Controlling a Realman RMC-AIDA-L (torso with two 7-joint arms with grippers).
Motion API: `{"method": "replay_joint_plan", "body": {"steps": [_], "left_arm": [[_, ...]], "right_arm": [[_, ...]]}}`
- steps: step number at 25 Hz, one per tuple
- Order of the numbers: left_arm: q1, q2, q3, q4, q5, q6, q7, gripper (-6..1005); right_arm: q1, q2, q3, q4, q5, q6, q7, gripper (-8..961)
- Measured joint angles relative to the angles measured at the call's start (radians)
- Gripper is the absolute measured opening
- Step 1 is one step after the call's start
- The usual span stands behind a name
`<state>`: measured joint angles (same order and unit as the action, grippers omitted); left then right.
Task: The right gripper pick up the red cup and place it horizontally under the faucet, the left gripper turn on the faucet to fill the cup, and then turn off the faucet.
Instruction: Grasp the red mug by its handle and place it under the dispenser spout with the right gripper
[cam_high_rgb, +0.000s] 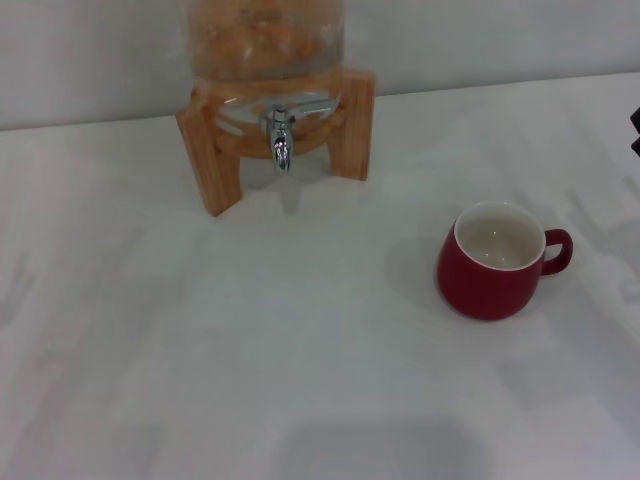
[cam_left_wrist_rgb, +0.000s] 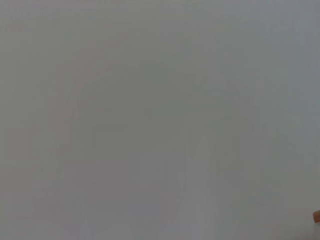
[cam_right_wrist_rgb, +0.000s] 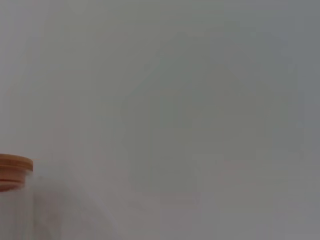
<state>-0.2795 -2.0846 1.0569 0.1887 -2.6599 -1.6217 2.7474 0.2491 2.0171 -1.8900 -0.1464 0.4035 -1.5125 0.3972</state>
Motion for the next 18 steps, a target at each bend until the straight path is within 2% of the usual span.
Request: {"method": "replay_joint_plan", "body": {"steps": [18], "left_arm": [[-0.003, -0.002, 0.0, 0.003, 0.021, -0.001, 0.0, 845]], "right_arm": [[-0.001, 0.002, -0.014, 0.001, 0.0, 0.0, 0.0, 857]]}}
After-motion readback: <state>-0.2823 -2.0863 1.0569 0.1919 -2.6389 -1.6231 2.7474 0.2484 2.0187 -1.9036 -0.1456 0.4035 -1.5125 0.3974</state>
